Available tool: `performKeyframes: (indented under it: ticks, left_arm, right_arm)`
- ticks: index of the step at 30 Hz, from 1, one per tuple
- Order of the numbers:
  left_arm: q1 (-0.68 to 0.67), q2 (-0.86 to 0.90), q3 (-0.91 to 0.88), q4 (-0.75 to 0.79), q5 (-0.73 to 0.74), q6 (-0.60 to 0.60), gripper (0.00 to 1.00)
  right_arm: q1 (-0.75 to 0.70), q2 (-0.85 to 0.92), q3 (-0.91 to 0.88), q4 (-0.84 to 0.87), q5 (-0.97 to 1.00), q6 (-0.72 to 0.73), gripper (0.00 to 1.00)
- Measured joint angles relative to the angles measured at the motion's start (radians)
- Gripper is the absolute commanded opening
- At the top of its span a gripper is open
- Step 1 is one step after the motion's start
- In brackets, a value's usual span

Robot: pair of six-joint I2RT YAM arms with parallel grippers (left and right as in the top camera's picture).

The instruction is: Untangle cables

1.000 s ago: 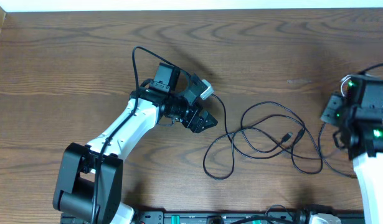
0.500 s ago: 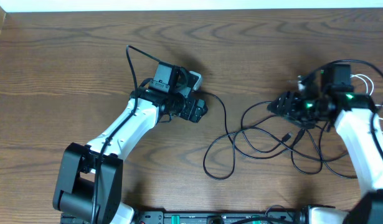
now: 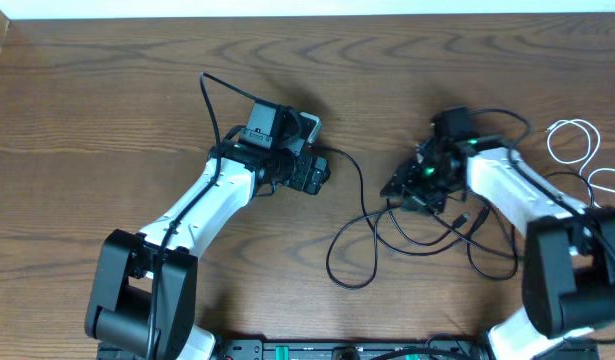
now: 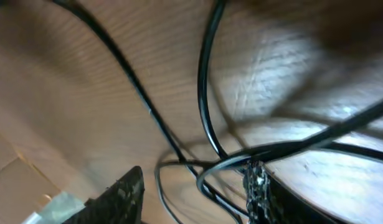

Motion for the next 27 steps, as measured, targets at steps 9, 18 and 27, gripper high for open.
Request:
performKeyframes:
  ticks: [9,18,27]
  left_arm:
    - [0.000,0.000,0.000,0.003,0.000,0.000,0.88]
    - [0.000,0.000,0.000,0.007,0.000,-0.014,0.88]
    - [0.000,0.000,0.000,0.008,0.000,-0.026,0.88]
  right_arm:
    - [-0.002,0.019,0.000,-0.035,0.045,0.150,0.52]
    - [-0.002,0.019,0.000,-0.088,0.054,0.364,0.53]
    - [-0.002,0.019,0.000,-0.093,0.169,0.537,0.39]
